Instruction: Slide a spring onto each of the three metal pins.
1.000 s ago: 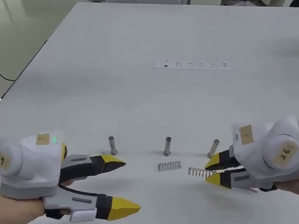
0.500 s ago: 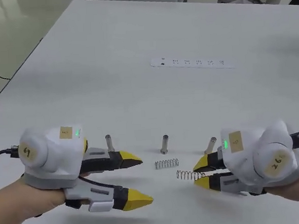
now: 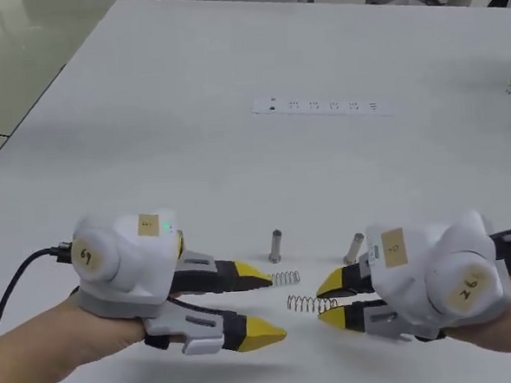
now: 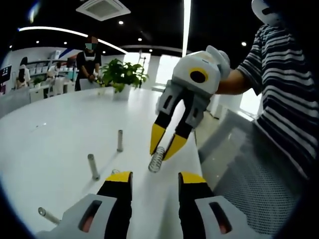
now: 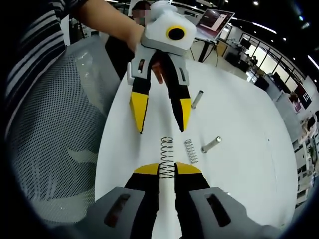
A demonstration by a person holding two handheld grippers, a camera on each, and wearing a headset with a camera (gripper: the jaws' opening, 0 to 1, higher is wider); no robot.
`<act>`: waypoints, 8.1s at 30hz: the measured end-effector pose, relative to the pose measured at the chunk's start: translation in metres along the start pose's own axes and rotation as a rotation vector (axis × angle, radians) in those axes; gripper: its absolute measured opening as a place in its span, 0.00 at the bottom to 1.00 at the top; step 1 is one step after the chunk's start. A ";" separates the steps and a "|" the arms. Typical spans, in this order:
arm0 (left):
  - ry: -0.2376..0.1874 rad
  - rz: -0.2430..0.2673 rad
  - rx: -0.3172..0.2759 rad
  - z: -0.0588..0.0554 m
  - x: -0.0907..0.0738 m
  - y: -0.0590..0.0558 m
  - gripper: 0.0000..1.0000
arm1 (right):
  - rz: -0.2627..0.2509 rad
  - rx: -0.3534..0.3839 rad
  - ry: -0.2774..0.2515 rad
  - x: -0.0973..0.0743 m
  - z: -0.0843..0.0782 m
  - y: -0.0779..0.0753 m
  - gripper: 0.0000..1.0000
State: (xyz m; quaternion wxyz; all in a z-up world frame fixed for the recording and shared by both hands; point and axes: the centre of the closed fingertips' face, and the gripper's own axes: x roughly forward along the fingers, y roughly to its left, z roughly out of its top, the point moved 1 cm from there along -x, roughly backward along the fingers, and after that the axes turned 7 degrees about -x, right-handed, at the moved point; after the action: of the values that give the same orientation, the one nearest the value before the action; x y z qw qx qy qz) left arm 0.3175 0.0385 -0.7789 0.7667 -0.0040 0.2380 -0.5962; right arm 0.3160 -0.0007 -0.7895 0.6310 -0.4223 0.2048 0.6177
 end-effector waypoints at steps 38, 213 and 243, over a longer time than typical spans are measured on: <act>-0.055 -0.058 0.023 0.013 0.017 -0.008 0.03 | -0.003 -0.006 -0.030 -0.008 0.013 -0.001 0.07; -0.095 0.135 -0.094 -0.010 -0.058 0.011 0.40 | -0.060 -0.004 -0.225 -0.029 0.058 -0.026 0.07; -0.157 0.332 -0.145 -0.027 -0.106 0.032 0.94 | -0.140 0.061 -0.155 -0.048 0.016 -0.042 0.07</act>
State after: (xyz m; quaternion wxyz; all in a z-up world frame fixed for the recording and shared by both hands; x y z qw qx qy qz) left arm 0.3180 0.1523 -0.7741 0.8683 -0.0664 0.2172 -0.4409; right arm 0.3449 -0.0123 -0.7315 0.6991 -0.3672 0.1440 0.5964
